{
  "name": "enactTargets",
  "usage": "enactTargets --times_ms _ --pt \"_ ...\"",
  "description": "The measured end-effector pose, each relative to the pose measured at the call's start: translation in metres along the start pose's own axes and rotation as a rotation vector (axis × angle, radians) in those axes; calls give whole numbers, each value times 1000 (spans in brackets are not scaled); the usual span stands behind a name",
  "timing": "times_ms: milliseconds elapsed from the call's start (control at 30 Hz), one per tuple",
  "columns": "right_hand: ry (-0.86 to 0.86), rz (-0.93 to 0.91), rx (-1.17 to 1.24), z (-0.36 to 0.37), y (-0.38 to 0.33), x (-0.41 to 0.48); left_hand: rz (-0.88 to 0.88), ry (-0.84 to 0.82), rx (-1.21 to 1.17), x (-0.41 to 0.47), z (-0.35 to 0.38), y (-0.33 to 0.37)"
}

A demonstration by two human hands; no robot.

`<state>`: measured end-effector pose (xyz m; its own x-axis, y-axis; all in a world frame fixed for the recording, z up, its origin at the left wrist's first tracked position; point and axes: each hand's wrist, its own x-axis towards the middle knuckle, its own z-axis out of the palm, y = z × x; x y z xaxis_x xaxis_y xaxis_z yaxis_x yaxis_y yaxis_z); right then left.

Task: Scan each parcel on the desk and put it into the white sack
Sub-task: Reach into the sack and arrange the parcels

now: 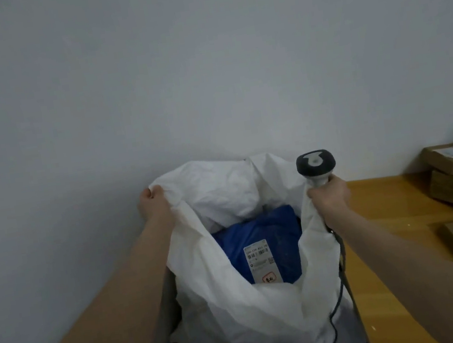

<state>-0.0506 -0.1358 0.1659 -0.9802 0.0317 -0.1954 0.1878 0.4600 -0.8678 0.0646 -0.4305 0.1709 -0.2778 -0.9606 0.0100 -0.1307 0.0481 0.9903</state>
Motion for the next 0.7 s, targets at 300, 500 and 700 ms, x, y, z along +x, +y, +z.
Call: enactTargets --times_ms 300,500,700 --pt "9 -27 -125 21 14 7 -128 118 185 11 -19 -22" --pt "-62 54 -161 35 44 2 -301 -144 429 9 -38 -73" --pt "-75 28 -178 41 39 0 -492 -126 197 16 -44 -107"
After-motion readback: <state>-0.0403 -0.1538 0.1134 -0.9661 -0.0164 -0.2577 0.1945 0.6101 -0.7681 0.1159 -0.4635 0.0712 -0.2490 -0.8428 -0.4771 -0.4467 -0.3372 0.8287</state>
